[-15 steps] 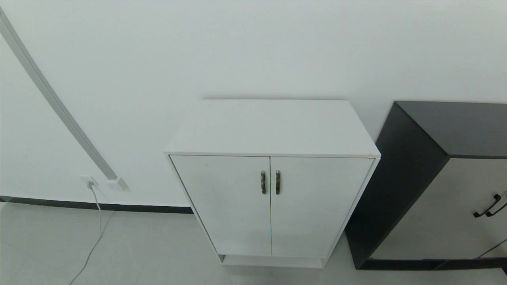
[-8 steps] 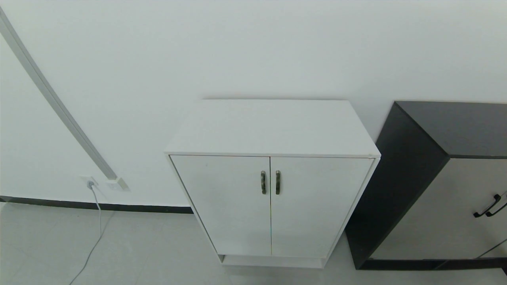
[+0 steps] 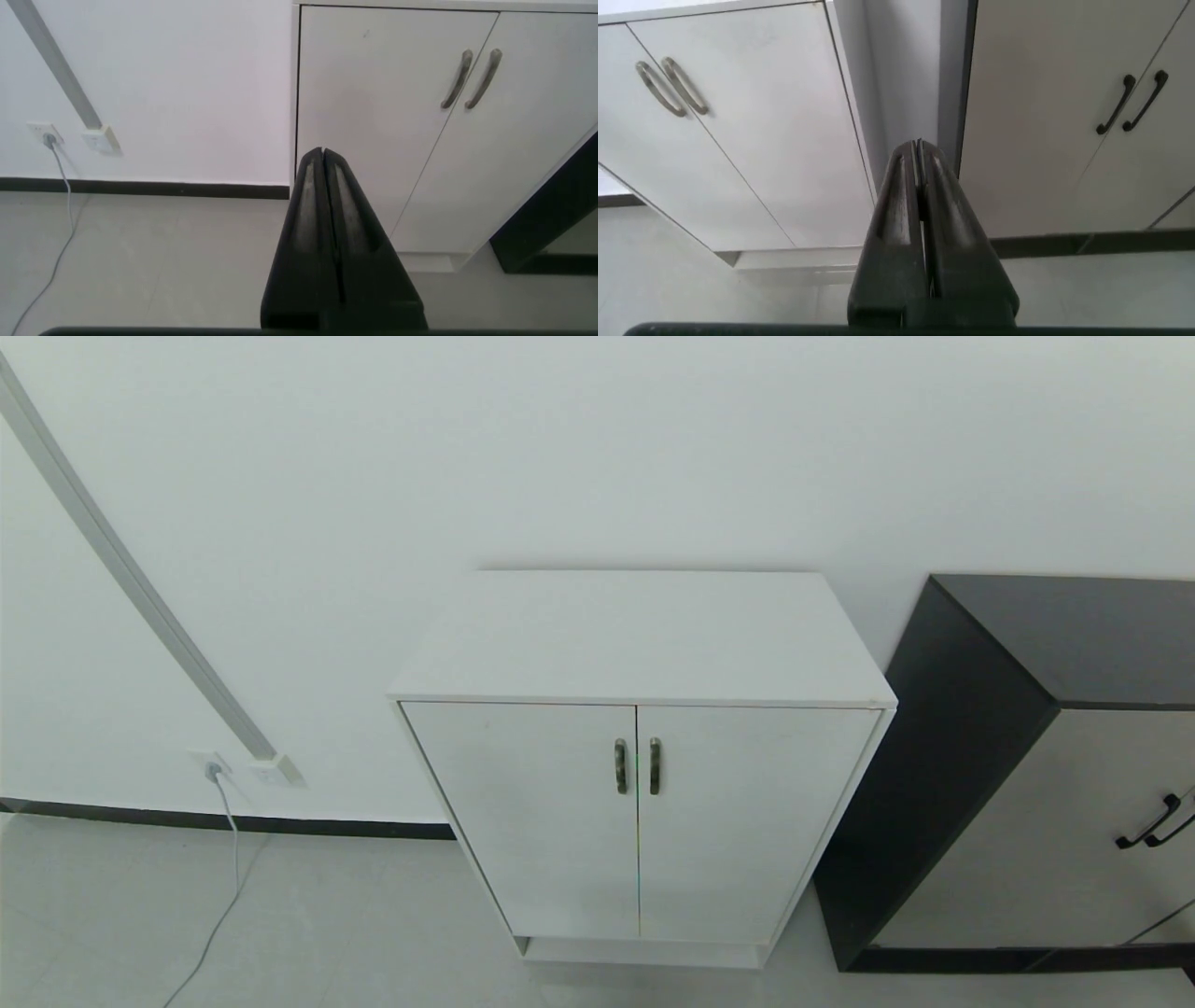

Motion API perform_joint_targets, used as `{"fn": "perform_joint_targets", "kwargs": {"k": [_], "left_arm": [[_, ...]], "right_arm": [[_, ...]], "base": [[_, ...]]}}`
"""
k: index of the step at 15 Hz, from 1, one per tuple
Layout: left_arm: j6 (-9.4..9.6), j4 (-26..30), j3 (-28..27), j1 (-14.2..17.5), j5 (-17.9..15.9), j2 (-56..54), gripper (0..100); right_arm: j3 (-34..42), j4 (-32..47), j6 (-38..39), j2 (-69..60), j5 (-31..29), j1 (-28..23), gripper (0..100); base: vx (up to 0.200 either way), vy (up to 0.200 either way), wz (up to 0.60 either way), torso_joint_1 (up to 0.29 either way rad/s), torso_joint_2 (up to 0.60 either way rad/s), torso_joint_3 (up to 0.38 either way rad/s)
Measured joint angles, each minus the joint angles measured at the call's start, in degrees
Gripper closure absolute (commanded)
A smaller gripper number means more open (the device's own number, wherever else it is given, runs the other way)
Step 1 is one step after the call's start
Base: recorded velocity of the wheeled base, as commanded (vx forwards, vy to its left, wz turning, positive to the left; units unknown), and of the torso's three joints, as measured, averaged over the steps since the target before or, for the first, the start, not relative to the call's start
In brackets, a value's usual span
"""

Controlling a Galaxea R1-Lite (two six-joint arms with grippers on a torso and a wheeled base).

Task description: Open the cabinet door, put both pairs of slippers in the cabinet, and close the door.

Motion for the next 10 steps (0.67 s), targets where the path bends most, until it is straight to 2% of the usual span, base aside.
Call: {"fn": "perform_joint_targets", "kwargs": {"k": [3,5,10], "left_arm": [[0.00,0.0,0.0,0.0,0.0,0.0,100],[0.00,0.0,0.0,0.0,0.0,0.0,100],[0.00,0.0,0.0,0.0,0.0,0.0,100]], "right_arm": [[-0.1,0.3,-4.6,-0.1,3.4,0.0,100],[0.0,0.2,-3.1,-0.1,5.5,0.0,100],[0.1,0.2,-2.2,-0.1,5.8,0.0,100]], "base": [[0.000,0.000,0.00,0.000,0.00,0.000],[0.000,0.000,0.00,0.000,0.00,0.000],[0.000,0.000,0.00,0.000,0.00,0.000]]}}
